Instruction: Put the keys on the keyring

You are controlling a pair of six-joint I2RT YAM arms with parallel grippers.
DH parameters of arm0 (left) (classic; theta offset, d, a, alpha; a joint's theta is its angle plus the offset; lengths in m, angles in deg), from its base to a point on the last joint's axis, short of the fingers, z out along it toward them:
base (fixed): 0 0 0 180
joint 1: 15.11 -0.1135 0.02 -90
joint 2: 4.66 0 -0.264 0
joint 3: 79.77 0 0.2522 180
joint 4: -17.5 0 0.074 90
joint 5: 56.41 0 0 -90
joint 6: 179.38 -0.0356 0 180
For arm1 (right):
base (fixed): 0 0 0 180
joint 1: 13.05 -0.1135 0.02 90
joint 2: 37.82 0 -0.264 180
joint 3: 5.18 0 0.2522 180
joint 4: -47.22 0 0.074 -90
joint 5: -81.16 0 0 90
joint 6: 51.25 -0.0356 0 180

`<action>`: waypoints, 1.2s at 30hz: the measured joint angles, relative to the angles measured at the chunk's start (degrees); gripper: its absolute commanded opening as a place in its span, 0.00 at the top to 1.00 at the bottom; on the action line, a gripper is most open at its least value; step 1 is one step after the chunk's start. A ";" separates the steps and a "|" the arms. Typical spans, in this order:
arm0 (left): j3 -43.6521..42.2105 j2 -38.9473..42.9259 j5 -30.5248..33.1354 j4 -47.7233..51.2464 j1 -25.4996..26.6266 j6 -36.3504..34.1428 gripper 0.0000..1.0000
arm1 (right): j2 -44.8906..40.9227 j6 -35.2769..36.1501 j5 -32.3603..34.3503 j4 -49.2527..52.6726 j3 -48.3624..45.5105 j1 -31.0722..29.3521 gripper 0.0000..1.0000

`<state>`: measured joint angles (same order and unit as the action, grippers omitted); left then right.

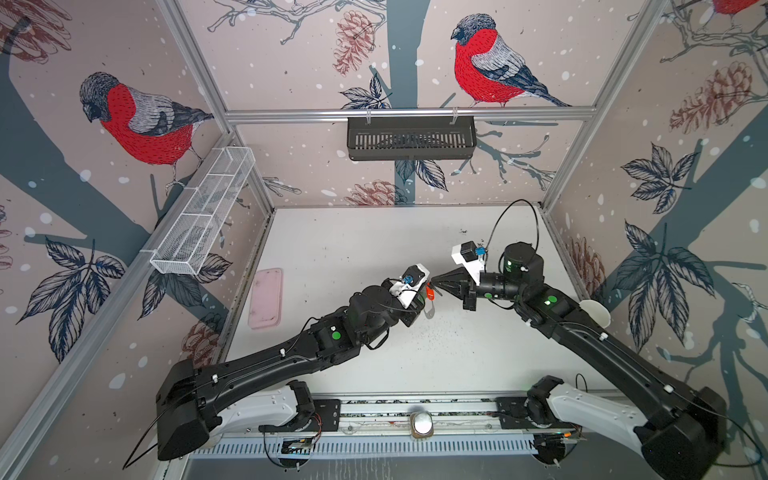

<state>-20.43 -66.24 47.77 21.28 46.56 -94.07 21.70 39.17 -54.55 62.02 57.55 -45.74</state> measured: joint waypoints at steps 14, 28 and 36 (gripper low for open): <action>-0.52 0.61 -0.37 -0.02 0.11 -1.14 1.00 | -4.52 -0.85 15.87 1.25 -0.72 0.00 1.00; -0.50 1.27 -0.44 -0.44 0.11 -1.36 1.00 | -2.75 -1.53 30.64 6.58 -0.02 -5.49 1.00; 0.44 -0.61 -0.37 -0.20 0.11 -1.33 1.00 | -5.68 -0.35 25.77 5.53 -1.44 -7.19 1.00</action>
<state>-19.99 -66.85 47.39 21.08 46.66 -95.40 16.02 38.82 -28.78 67.55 56.11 -52.93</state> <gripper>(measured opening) 0.048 0.049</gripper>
